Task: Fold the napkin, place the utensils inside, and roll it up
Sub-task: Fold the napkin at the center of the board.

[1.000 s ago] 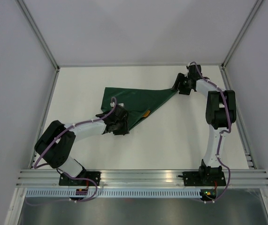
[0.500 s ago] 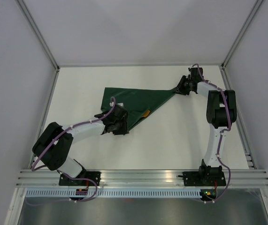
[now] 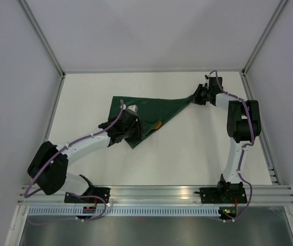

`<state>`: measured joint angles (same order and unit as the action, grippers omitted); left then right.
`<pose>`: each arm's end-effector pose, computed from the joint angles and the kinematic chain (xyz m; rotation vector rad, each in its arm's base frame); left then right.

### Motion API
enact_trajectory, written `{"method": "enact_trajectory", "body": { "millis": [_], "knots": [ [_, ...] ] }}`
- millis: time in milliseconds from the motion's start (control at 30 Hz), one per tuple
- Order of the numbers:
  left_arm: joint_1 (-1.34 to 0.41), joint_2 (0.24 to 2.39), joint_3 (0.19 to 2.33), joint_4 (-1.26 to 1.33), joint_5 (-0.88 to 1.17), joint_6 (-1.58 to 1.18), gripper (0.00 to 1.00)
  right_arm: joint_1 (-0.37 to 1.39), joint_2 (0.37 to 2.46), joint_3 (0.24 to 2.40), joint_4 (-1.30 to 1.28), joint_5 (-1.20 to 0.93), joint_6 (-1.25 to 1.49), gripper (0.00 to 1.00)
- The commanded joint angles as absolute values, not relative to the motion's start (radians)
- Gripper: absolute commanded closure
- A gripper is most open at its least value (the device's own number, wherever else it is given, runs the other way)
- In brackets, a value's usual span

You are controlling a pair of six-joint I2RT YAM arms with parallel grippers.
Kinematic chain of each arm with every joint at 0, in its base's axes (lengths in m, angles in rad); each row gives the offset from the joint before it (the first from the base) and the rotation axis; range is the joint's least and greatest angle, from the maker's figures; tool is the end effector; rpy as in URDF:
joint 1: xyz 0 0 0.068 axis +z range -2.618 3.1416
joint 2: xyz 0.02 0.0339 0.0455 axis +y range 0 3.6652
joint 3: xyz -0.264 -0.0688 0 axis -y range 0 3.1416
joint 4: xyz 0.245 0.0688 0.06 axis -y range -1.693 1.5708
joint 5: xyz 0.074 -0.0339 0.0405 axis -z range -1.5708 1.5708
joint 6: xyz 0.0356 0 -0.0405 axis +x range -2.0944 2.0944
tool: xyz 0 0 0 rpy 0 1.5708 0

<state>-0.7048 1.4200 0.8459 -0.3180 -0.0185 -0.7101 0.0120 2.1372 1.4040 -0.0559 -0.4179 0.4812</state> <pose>0.2194 -0.1857 0.2065 -0.0151 2.5559 -0.5684 0.4587 0.0200 0.1413 0.3515 2.3667 0.7299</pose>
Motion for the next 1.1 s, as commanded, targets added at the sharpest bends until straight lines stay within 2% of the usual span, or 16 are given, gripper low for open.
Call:
{"method": "enact_trajectory", "body": {
  "millis": [0,167,367,600,1067],
  "knots": [
    [-0.709,1.385,0.960,-0.304,-0.070,-0.730,0.57,0.017,2.051,1.388,0.029,-0.440,0.451,0.87],
    [-0.710,1.535,1.063,-0.255,-0.143,-0.756,0.60,0.029,2.008,1.358,0.060,-0.436,0.423,0.87],
    [-0.710,1.730,1.152,-0.111,-0.143,-0.779,0.62,0.054,1.948,1.312,0.072,-0.426,0.381,0.88],
    [-0.718,1.870,1.209,-0.063,-0.115,-0.798,0.62,0.081,1.885,1.279,0.080,-0.422,0.336,0.88],
    [-0.739,1.894,1.183,-0.071,-0.072,-0.801,0.63,0.147,1.789,1.270,0.077,-0.426,0.288,0.88]
  ]
}}
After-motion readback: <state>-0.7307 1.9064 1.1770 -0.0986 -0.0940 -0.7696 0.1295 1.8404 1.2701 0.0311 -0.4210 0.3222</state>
